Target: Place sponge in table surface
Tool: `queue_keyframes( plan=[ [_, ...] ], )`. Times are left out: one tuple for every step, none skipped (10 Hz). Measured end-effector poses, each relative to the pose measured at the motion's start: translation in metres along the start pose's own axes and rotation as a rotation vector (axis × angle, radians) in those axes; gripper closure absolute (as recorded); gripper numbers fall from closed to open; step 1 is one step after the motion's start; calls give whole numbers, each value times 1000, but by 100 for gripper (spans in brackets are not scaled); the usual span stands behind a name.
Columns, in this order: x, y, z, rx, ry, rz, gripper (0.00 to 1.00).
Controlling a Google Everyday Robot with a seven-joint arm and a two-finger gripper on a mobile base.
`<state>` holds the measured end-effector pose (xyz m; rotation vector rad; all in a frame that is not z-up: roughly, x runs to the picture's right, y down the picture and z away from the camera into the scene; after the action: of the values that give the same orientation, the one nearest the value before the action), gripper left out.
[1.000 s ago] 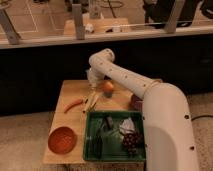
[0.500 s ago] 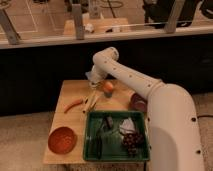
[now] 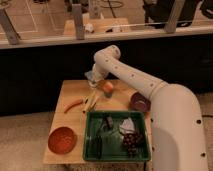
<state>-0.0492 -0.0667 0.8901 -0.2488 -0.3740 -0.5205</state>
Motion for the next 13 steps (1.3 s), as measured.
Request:
queue_keyframes(
  plan=[
    [0,0,-1,0,1,0,25],
    [-1,0,-1,0,2,-2,22],
    [-2,1,0,-1,2,-7,20],
    [-3,1,0,-2,1,-8,20],
    [-5,2,0,-6,2,-13,20],
    [-7,1,-2,-7,1,-15,20],
    [-9,2,-2,-11,1,-15,20],
    [-10,1,-4,-10,2,-15,20],
    [-11,1,-3,-11,2,-17,20],
    [-12,1,-2,-10,5,-22,20],
    [-18,-1,-3,-10,3,-25,20],
    [-23,-4,-5,-10,1,-28,20],
    [-26,-5,-5,-9,2,-25,20]
  ],
)
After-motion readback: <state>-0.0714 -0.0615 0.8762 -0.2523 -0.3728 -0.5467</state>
